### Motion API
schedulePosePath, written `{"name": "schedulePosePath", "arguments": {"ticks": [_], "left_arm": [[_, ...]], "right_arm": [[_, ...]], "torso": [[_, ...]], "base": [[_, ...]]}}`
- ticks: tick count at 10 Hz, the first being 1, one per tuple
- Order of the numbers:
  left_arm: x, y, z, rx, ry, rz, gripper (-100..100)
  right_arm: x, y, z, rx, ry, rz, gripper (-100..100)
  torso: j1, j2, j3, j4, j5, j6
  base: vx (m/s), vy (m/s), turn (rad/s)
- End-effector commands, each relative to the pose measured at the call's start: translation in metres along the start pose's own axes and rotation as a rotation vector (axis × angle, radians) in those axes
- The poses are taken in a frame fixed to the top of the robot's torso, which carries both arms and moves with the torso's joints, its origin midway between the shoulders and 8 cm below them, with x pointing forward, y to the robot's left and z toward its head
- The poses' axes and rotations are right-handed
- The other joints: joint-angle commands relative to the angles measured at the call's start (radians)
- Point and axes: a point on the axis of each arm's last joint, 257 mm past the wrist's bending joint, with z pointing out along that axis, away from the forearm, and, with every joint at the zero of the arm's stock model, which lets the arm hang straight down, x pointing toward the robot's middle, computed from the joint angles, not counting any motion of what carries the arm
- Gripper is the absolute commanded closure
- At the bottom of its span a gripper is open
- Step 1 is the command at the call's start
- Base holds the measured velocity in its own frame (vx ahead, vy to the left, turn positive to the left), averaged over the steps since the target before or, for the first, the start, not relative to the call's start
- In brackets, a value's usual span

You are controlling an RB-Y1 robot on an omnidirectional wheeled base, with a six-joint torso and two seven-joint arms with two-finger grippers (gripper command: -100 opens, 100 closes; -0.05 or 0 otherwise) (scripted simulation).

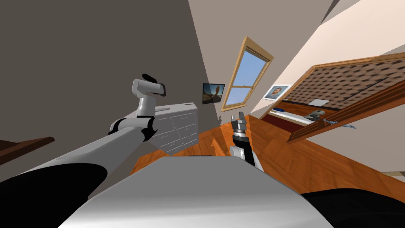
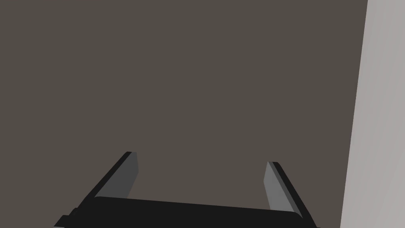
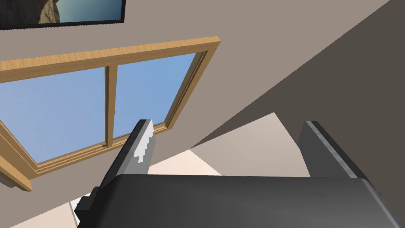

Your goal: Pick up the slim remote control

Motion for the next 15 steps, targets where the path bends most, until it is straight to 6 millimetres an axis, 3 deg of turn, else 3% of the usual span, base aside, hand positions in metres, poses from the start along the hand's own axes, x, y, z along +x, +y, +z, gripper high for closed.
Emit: {"name": "schedulePosePath", "arguments": {"ticks": [1,2,4,5,6,8,9,10,11,15], "left_arm": [[-0.001,0.010,0.001,-0.046,0.000,-0.003,-100],[-0.006,0.003,0.000,-0.077,0.004,-0.023,-100],[-0.006,0.020,0.002,-0.133,0.004,-0.024,-100],[-0.010,0.014,-0.001,-0.164,0.009,-0.042,-100],[-0.010,0.028,0.001,-0.212,0.009,-0.044,-100],[-0.013,0.027,-0.004,-0.259,0.017,-0.062,-100],[-0.013,0.043,-0.003,-0.307,0.016,-0.063,-100],[-0.015,0.034,-0.008,-0.324,0.025,-0.080,-100],[-0.015,0.053,-0.007,-0.383,0.025,-0.082,-100],[-0.016,0.074,-0.016,-0.495,0.034,-0.100,-100]], "right_arm": [[0.000,0.000,0.000,0.000,0.000,0.000,0],[0.000,0.000,0.000,0.000,0.000,0.000,0],[0.000,0.000,0.000,0.000,0.000,0.000,0],[0.000,0.000,0.000,0.000,0.000,0.000,0],[0.000,0.000,0.000,0.000,0.000,0.000,0],[0.000,0.000,0.000,0.000,0.000,0.000,0],[0.000,0.000,0.000,0.000,0.000,0.000,0],[0.000,0.000,0.000,0.000,0.000,0.000,0],[0.000,0.000,0.000,0.000,0.000,0.000,0],[0.000,0.000,0.000,0.000,0.000,0.000,0]], "torso": [[0.000,0.000,0.000,0.000,0.000,0.000],[0.000,0.000,0.000,0.000,0.000,0.000],[0.000,0.000,0.000,0.000,0.000,0.000],[0.000,0.000,0.000,0.000,0.000,0.000],[0.000,-0.001,0.000,0.000,0.000,0.000],[0.000,-0.001,0.000,0.000,0.000,0.000],[0.000,-0.001,0.000,0.000,0.000,0.000],[0.001,-0.001,-0.001,0.000,0.000,0.000],[0.001,-0.001,-0.001,0.000,0.000,0.000],[0.001,-0.001,-0.001,0.000,0.000,0.000]], "base": [[-0.001,0.006,0.001],[0.001,0.011,-0.016],[0.001,0.012,-0.007],[0.005,0.017,-0.015],[0.008,0.019,-0.010],[0.004,0.013,-0.004],[0.009,0.022,-0.010],[0.015,0.031,-0.012],[0.018,0.030,-0.007],[0.012,0.019,-0.004]]}}
